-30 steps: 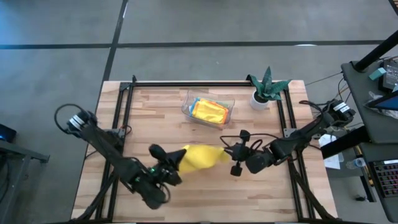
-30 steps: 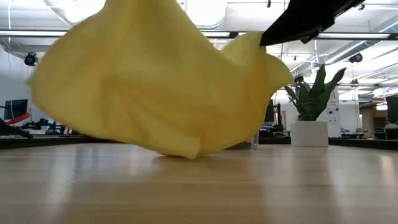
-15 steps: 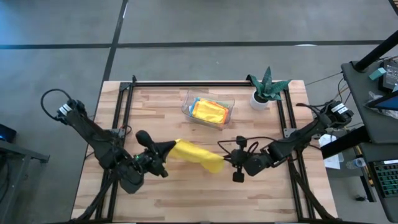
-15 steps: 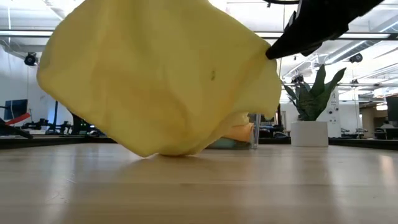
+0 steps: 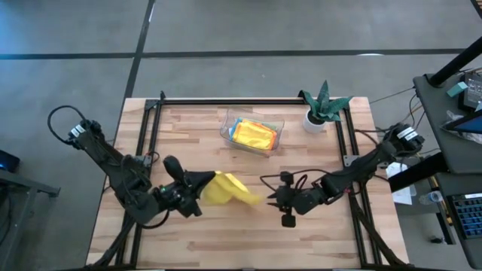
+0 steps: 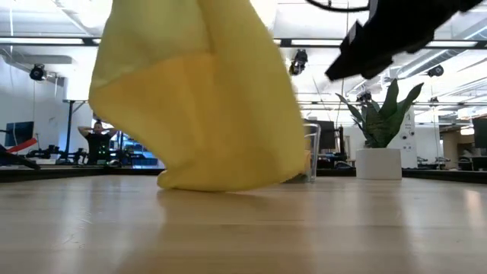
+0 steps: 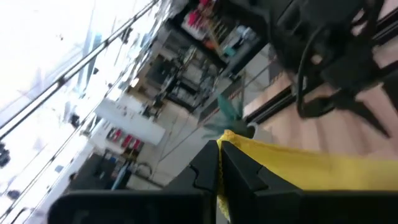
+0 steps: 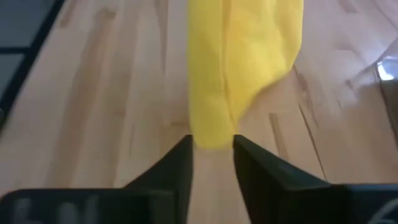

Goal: Fold microfiber towels
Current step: Fold the yellow towel

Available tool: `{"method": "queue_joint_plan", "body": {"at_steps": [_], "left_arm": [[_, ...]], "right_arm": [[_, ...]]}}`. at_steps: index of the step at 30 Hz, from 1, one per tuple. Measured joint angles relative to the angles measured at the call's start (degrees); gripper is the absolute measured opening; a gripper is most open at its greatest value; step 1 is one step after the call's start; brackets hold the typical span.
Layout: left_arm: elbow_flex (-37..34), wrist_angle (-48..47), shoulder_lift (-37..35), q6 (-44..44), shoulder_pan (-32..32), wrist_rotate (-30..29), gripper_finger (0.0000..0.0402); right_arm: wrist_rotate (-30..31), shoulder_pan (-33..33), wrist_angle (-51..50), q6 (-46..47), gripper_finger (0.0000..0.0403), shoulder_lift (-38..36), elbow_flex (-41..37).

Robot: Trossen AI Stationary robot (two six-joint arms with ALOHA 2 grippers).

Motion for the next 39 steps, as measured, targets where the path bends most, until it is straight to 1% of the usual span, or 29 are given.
{"method": "queue_joint_plan", "body": {"at_steps": [4,7,9,12,14,16,21,26,31,39], "left_arm": [[0.0,0.59,0.0,0.55,0.0,3.86,0.0],[0.0,0.59,0.0,0.47,-0.02,5.86,0.0],[-0.02,0.61,-0.02,0.03,-0.02,7.75,0.0],[-0.46,0.61,0.09,-0.17,0.0,10.4,0.0],[-0.96,0.59,0.15,-0.42,0.0,10.8,0.0],[-1.53,0.59,0.17,-2.74,0.0,11.48,0.0],[-2.73,0.18,0.24,-7.15,0.24,14.77,0.0],[-3.04,0.52,1.58,-9.25,0.26,15.65,0.0],[-3.1,0.42,3.93,-9.21,0.28,15.63,0.0],[-3.13,0.65,5.38,-9.34,0.5,15.15,0.0]], "right_arm": [[0.25,-0.38,1.19,0.0,0.0159,3.08,0.0],[0.26,-1.22,3.17,-0.35,0.0196,4.84,0.0],[0.32,-1.77,4.68,-1.57,0.0214,5.17,-0.02],[1.31,-2.19,6.62,-5.46,0.0229,4.58,0.83],[2.96,-2.17,7.32,-9.05,0.0233,3.68,2.69],[4.72,-2.16,7.55,-13.3,0.0233,2.67,5.23],[5.04,-2.16,7.36,-21.42,0.0229,2.19,14.14],[4.97,-2.16,7.08,-28.24,0.0229,4.12,22.53],[4.87,-2.16,6.64,-31.71,0.0229,7.07,29.13],[4.87,-2.29,-3.85,-32.77,0.0224,15.39,39.52]]}}
